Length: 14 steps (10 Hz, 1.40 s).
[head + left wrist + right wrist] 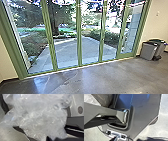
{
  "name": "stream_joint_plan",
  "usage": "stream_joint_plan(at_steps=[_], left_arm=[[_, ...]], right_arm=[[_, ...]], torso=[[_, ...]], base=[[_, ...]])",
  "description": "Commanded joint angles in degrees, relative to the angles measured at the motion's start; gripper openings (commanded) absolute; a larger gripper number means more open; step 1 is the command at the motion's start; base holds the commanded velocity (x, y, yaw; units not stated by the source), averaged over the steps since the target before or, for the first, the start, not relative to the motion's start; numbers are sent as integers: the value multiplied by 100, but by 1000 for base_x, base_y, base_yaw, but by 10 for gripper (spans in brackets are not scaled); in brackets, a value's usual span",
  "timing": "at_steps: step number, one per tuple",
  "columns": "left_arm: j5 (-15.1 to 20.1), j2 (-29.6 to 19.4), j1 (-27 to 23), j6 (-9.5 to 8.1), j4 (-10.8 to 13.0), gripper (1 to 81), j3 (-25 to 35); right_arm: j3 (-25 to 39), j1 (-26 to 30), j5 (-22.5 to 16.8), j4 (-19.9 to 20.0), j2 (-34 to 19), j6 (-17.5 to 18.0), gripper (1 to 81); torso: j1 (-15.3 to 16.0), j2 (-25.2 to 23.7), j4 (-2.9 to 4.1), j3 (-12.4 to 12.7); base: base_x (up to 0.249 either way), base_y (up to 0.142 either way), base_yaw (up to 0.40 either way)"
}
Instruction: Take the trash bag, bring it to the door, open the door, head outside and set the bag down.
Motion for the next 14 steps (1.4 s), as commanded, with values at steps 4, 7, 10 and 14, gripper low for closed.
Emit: stream_joint_plan(at_steps=[4, 7, 10, 14], left_arm=[[401, 28, -257, 60, 58, 10, 28], [401, 28, -257, 60, 58, 10, 19], [401, 19, -257, 60, 58, 10, 19], [401, 28, -257, 60, 58, 10, 19]], right_arm=[[-31, 222, -325, -13, 24, 1, 811], [-31, 222, -325, -22, 24, 1, 811], [-31, 230, -325, -22, 32, 1, 811], [-31, 222, -325, -22, 41, 1, 811]], torso=[[0, 0, 0, 0], [0, 0, 0, 0], [0, 0, 0, 0], [0, 0, 0, 0]], base=[[0, 0, -302], [0, 0, -306], [0, 0, -249], [0, 0, -226]])
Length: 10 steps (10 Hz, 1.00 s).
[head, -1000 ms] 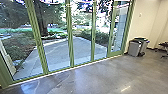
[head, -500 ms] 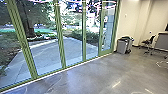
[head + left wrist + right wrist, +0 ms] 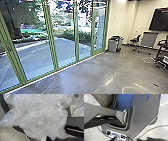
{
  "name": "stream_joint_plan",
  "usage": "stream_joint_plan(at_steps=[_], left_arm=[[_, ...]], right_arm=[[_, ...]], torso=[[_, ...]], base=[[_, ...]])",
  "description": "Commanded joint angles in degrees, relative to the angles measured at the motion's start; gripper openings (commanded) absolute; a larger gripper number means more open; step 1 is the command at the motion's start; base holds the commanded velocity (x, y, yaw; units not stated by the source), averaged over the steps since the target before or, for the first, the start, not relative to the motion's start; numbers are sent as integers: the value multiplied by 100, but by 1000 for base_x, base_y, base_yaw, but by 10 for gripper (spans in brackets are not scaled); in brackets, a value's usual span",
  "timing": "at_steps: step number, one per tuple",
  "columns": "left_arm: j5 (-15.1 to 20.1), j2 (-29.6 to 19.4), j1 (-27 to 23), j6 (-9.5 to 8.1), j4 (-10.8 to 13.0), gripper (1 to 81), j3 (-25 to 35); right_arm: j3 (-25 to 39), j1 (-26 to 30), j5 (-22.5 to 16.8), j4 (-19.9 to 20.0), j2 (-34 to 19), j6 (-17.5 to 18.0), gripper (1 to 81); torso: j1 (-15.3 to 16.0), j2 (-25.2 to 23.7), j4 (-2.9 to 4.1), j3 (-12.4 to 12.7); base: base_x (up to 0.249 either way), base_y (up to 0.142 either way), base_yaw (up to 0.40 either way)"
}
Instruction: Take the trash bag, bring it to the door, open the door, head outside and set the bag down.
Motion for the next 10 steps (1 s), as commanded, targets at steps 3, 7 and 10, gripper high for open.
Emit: stream_joint_plan(at_steps=[3, 7, 10], left_arm=[[402, 20, -257, 60, 58, 10, 19], [402, 37, -257, 60, 58, 10, 19], [411, 28, -257, 60, 58, 10, 19]], right_arm=[[11, 233, -338, -22, 24, 1, 811], [11, 233, -338, -22, 51, 1, 811], [11, 242, -338, -31, 86, 1, 811]], torso=[[0, 0, 0, 0], [0, 0, 0, 0], [0, 0, 0, 0]], base=[[0, 0, -204], [0, 0, -197], [0, 0, -79]])
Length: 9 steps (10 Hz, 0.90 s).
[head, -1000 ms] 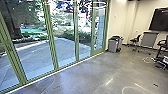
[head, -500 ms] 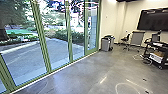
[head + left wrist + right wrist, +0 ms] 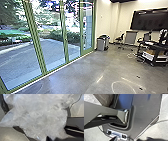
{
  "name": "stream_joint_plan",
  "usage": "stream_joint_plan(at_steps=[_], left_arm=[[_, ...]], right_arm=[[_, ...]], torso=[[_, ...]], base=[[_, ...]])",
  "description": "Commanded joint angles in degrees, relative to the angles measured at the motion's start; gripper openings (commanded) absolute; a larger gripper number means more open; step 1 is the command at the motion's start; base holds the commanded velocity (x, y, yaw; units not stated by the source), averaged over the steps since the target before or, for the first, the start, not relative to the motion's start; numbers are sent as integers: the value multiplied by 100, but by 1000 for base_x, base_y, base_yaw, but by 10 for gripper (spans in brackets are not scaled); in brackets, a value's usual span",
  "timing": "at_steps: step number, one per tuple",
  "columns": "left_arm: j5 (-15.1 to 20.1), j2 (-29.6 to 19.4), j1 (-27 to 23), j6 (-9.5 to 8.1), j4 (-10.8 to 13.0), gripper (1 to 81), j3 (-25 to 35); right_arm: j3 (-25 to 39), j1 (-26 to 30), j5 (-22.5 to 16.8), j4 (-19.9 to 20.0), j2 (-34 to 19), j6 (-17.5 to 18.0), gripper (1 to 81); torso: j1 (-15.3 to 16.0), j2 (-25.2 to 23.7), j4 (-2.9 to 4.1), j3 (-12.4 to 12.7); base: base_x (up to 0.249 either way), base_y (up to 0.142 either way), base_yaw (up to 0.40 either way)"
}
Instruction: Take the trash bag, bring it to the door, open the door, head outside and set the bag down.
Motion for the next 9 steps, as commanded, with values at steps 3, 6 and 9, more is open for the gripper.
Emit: stream_joint_plan(at_steps=[3, 6, 9], left_arm=[[429, 5, -257, 60, 75, 10, 23], [411, 14, -257, 42, 76, 10, 23], [402, 14, -257, 42, 84, 10, 23]], right_arm=[[8, 255, -341, -31, 23, -8, 811], [-1, 264, -341, -31, 31, -8, 811], [-9, 273, -350, -31, 31, 1, 811]], torso=[[0, 0, 0, 0], [0, 0, 0, 0], [0, 0, 0, 0]], base=[[0, 0, 0], [0, 0, 0], [0, 0, 0]])
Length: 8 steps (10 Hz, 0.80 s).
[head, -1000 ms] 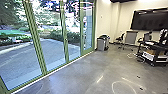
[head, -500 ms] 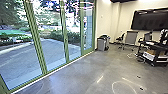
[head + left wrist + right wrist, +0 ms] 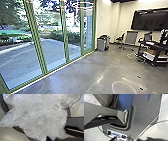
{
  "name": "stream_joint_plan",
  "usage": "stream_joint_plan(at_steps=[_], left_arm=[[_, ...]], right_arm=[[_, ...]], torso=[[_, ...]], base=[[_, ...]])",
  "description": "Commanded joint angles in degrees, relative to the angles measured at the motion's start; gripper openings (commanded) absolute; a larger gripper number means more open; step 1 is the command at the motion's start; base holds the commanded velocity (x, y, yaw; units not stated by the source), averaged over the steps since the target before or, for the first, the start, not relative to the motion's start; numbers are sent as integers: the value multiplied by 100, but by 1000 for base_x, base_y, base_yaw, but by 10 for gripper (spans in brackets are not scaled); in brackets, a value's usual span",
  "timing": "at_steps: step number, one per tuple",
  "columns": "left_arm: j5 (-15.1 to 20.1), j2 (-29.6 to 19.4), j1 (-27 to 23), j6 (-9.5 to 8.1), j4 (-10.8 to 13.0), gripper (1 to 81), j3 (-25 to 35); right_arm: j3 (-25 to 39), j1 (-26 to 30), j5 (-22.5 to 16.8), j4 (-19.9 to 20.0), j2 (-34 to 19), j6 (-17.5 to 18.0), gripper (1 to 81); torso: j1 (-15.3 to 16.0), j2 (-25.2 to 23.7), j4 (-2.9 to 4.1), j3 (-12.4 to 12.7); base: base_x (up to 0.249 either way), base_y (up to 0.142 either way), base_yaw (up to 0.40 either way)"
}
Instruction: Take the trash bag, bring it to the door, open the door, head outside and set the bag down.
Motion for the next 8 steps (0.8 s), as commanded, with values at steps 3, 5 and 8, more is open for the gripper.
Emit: stream_joint_plan(at_steps=[3, 5, 8], left_arm=[[391, 14, -241, 53, 62, 10, 23], [391, 14, -241, 53, 62, 10, 23], [382, 14, -241, 53, 62, 10, 23]], right_arm=[[10, 270, -336, -21, 29, 1, 811], [-7, 270, -336, -21, 29, 1, 811], [-7, 270, -336, -12, 29, 1, 811]], torso=[[-11, -5, 0, 0], [-7, -2, 0, 0], [-9, -2, 0, 0]], base=[[92, 0, 0], [115, 0, 0], [127, 0, 0]])
